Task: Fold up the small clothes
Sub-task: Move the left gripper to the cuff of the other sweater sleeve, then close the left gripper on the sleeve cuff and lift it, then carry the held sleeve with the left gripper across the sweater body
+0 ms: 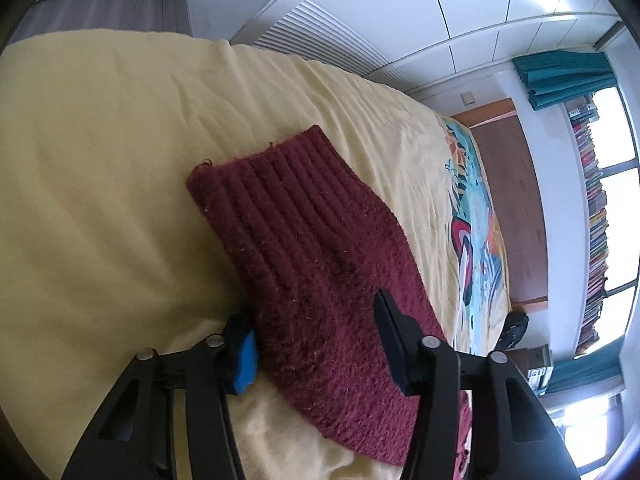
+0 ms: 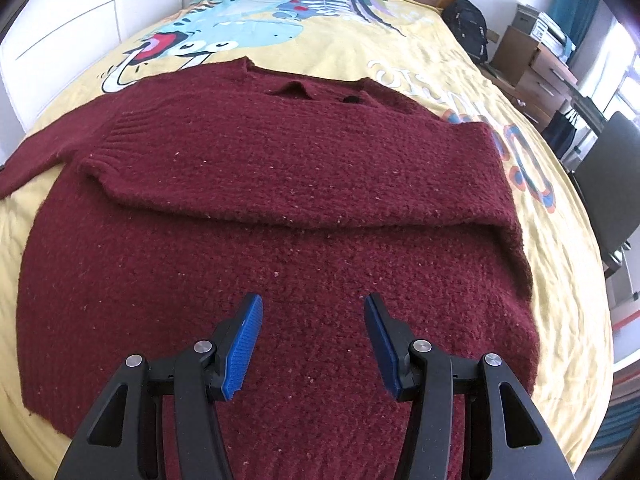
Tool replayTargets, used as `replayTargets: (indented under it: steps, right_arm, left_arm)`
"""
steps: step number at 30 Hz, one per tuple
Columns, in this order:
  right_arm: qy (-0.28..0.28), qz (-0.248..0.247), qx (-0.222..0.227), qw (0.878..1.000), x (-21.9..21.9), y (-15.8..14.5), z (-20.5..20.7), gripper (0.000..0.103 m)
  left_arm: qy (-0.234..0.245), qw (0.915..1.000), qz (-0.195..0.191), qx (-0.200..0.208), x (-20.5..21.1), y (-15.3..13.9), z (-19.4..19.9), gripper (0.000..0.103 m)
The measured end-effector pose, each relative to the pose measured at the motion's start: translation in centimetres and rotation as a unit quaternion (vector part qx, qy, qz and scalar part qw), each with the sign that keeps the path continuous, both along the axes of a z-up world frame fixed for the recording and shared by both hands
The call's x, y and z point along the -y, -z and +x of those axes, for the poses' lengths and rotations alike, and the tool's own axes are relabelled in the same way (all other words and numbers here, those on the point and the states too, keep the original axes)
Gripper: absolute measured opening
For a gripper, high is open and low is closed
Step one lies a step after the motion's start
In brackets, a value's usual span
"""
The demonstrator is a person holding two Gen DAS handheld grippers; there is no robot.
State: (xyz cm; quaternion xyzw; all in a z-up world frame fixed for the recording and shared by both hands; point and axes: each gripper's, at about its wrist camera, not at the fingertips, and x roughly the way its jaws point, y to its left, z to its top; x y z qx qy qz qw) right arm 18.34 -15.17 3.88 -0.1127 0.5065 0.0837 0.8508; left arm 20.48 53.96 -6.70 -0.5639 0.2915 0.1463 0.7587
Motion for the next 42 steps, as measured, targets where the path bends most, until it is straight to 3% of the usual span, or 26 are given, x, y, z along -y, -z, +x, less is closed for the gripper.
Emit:
replayTargets:
  steps: [3, 5, 7, 12, 21, 29, 42]
  right_arm:
    - [-0.002, -0.004, -0.002, 1.000, -0.1, 0.1, 0.0, 0.055]
    - [-0.003, -0.006, -0.003, 1.000, -0.1, 0.1, 0.0, 0.055]
    - [-0.003, -0.005, -0.004, 1.000, -0.1, 0.2, -0.1, 0.055]
    - [-0.005, -0.004, -0.003, 1.000, 0.0, 0.0, -0.2, 0.055]
    - [-0.001, 0.001, 0.001, 1.000, 0.5, -0.5, -0.4, 0.055]
    - [0.004, 0.015, 0.000, 1.000, 1.6, -0.7, -0.9, 0.055]
    - [0.026, 0.055, 0.002, 0.998, 5.3, -2.2, -1.9, 0.055]
  left_arm:
    - [-0.004, 0.9999, -0.008, 0.004, -0.3, 0.0, -0.3, 0.042]
    - [-0.002, 1.0000, -0.008, 0.000, -0.4, 0.0, -0.4, 0.036]
    - [-0.005, 0.9999, -0.010, -0.004, -0.5, 0.1, -0.4, 0.022]
    - [-0.011, 0.9997, -0.020, 0.004, -0.9, 0.2, -1.0, 0.013]
    - [-0.009, 0.9997, -0.017, 0.017, -0.8, -0.7, -0.5, 0.011]
    - [0.004, 0.9995, 0.000, 0.031, 0.6, -3.7, 0.8, 0.011]
    - [0.054, 0.9972, 0.009, 0.050, 7.8, -9.4, 3.7, 0.011]
